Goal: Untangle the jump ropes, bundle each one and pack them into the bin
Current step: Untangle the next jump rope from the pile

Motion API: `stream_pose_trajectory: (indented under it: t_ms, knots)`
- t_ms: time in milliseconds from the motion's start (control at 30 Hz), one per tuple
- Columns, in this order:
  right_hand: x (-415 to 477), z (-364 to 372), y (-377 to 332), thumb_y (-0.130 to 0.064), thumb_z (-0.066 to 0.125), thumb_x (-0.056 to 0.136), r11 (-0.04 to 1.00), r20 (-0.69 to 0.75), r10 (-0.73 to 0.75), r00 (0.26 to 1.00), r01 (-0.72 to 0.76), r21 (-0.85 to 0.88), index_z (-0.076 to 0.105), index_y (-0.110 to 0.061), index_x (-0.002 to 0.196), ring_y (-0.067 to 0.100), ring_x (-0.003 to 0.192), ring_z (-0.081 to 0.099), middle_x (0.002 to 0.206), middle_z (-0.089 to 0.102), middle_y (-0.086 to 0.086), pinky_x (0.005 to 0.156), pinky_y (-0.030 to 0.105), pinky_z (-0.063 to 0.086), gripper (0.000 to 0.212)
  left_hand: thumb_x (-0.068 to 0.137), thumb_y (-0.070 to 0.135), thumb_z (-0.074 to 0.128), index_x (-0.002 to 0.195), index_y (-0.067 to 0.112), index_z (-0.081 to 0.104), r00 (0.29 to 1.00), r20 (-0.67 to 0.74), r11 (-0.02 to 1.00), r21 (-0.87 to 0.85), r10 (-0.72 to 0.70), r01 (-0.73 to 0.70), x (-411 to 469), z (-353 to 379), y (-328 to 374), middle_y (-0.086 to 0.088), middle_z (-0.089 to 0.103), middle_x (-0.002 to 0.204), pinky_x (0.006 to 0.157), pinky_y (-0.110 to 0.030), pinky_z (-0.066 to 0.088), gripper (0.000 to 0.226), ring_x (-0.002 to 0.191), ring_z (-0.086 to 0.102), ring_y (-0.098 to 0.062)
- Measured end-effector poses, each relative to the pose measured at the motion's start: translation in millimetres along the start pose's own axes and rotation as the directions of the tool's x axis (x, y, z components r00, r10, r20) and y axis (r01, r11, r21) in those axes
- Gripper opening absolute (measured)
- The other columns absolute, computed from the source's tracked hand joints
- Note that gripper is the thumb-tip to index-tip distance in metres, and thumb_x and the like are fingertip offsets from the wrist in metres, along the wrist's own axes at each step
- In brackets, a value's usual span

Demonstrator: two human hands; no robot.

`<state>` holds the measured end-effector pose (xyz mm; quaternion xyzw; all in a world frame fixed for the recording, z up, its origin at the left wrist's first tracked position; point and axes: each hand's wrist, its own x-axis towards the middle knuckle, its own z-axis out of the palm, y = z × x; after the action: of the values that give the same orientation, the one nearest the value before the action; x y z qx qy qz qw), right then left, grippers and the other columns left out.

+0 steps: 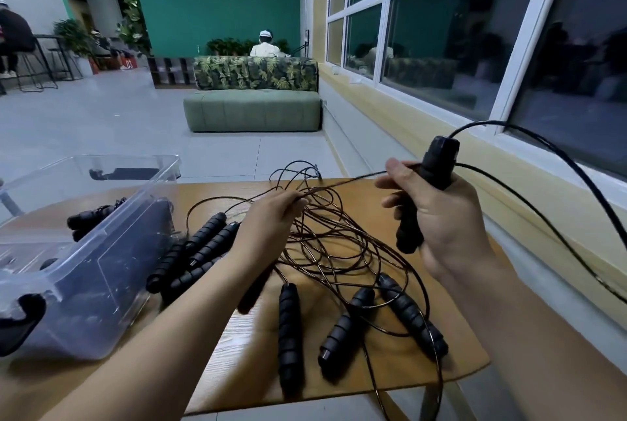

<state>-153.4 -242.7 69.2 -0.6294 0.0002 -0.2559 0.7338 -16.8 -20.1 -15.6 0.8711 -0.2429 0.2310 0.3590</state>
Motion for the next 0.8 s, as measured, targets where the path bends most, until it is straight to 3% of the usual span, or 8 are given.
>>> stream_pose_trajectory:
  t_ms: [200, 367, 467, 567, 667, 733, 800]
  knots:
    - [0, 2, 3, -0.029, 0.083, 0.093, 0.993, 0.098, -0.093, 0.991, 0.1, -0.066, 0.075, -0.017, 0.12, 0.024, 0.069, 0.072, 0.094, 0.081, 0.011, 0.067, 0.034, 0.053, 0.03, 0.109, 0.039, 0.053, 0.116, 0.018, 0.075, 0.965, -0.182, 0.98, 0.091, 0.191, -0.177, 6, -19, 42, 0.002, 0.075, 0.101, 0.079, -0.04, 0.054, 0.031, 0.091, 0.065, -0.022]
    - [-3, 11, 15, -0.024, 0.081, 0.096, 0.994, 0.11, -0.061, 0.992, 0.07, -0.079, 0.078, -0.014, 0.106, 0.023, 0.067, 0.07, 0.09, 0.081, 0.012, 0.065, 0.036, 0.052, 0.014, 0.109, 0.04, 0.051, 0.113, 0.021, 0.073, 0.919, -0.11, 0.911, 0.223, 0.378, -0.348, -3, -14, 83, 0.004, 0.072, 0.095, 0.072, -0.038, 0.045, 0.03, 0.084, 0.061, -0.022]
    - [-5, 13, 22, -0.015, 0.08, 0.097, 0.987, 0.097, -0.067, 0.993, 0.081, -0.143, 0.079, -0.012, 0.091, 0.027, 0.066, 0.069, 0.082, 0.078, 0.014, 0.061, 0.033, 0.053, 0.006, 0.11, 0.039, 0.046, 0.114, 0.02, 0.07, 0.927, -0.045, 0.904, 0.245, 0.372, -0.351, -11, -3, 86, 0.004, 0.069, 0.095, 0.073, -0.038, 0.042, 0.031, 0.086, 0.06, -0.024]
    - [-10, 13, 26, -0.013, 0.079, 0.096, 0.967, 0.142, -0.071, 0.987, 0.103, -0.235, 0.078, -0.01, 0.089, 0.023, 0.066, 0.073, 0.079, 0.078, 0.01, 0.06, 0.027, 0.055, 0.008, 0.105, 0.034, 0.045, 0.127, 0.029, 0.06, 0.933, 0.02, 0.92, 0.162, 0.359, -0.357, -18, 6, 80, 0.001, 0.07, 0.096, 0.072, -0.037, 0.044, 0.027, 0.086, 0.062, -0.027]
    - [-14, 14, 28, -0.016, 0.079, 0.097, 0.947, 0.213, -0.074, 0.974, 0.135, -0.29, 0.078, -0.014, 0.089, 0.027, 0.068, 0.075, 0.08, 0.079, 0.008, 0.069, 0.041, 0.062, 0.008, 0.104, 0.037, 0.041, 0.138, 0.041, 0.052, 0.953, 0.056, 0.952, 0.057, 0.297, -0.3, -24, 9, 76, 0.008, 0.063, 0.09, 0.069, -0.034, 0.041, 0.035, 0.084, 0.057, -0.02]
    - [-17, 15, 28, -0.016, 0.079, 0.097, 0.955, 0.231, -0.061, 0.971, 0.124, -0.269, 0.077, -0.013, 0.09, 0.029, 0.068, 0.075, 0.081, 0.079, 0.009, 0.067, 0.041, 0.059, 0.007, 0.107, 0.036, 0.044, 0.134, 0.034, 0.061, 0.971, 0.085, 0.972, 0.056, 0.223, -0.228, -25, 12, 68, 0.015, 0.05, 0.084, 0.067, -0.032, 0.031, 0.032, 0.084, 0.054, -0.018]
    - [-19, 15, 24, -0.016, 0.078, 0.098, 0.967, 0.232, -0.045, 0.972, 0.101, -0.234, 0.077, -0.012, 0.092, 0.032, 0.069, 0.074, 0.083, 0.079, 0.01, 0.063, 0.039, 0.056, 0.007, 0.109, 0.03, 0.051, 0.123, 0.026, 0.064, 0.984, 0.108, 0.986, 0.071, 0.141, -0.149, -23, 14, 54, 0.017, 0.048, 0.084, 0.068, -0.032, 0.027, 0.02, 0.088, 0.056, -0.021]
